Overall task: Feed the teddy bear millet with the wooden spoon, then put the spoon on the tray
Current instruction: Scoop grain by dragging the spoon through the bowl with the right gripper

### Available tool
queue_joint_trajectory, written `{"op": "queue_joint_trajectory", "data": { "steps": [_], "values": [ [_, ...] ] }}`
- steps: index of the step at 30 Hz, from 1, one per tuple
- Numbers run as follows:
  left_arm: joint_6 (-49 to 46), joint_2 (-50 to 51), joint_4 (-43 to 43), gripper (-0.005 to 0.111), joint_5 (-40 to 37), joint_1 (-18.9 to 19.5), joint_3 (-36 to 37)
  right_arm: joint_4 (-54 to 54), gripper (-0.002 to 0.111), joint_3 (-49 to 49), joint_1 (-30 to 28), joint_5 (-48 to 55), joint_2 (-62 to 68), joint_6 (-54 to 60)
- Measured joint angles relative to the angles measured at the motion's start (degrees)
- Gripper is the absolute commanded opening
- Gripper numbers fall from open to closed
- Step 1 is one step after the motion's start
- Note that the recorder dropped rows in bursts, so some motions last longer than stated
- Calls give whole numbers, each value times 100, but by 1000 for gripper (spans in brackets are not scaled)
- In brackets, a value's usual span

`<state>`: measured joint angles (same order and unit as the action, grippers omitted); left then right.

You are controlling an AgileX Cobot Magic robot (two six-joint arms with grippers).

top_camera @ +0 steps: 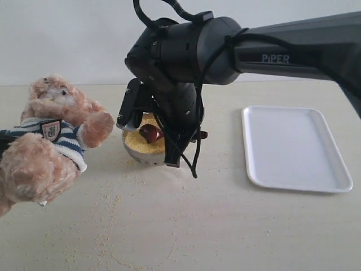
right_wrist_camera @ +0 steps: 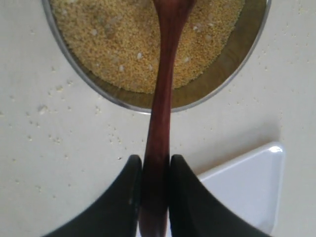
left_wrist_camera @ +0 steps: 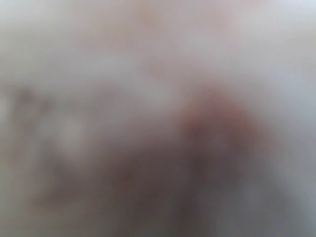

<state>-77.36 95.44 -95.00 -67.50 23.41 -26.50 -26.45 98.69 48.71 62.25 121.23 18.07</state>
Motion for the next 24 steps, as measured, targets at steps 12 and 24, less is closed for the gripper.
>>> {"op": "queue_joint_trajectory", "data": {
  "steps": [12, 24],
  "values": [
    [0, 0, 0, 5, 0, 0, 0, 474, 0, 0, 0, -2, 0, -417],
    [0, 0, 0, 5, 0, 0, 0, 185, 0, 0, 0, 132, 27, -676]
  ]
}}
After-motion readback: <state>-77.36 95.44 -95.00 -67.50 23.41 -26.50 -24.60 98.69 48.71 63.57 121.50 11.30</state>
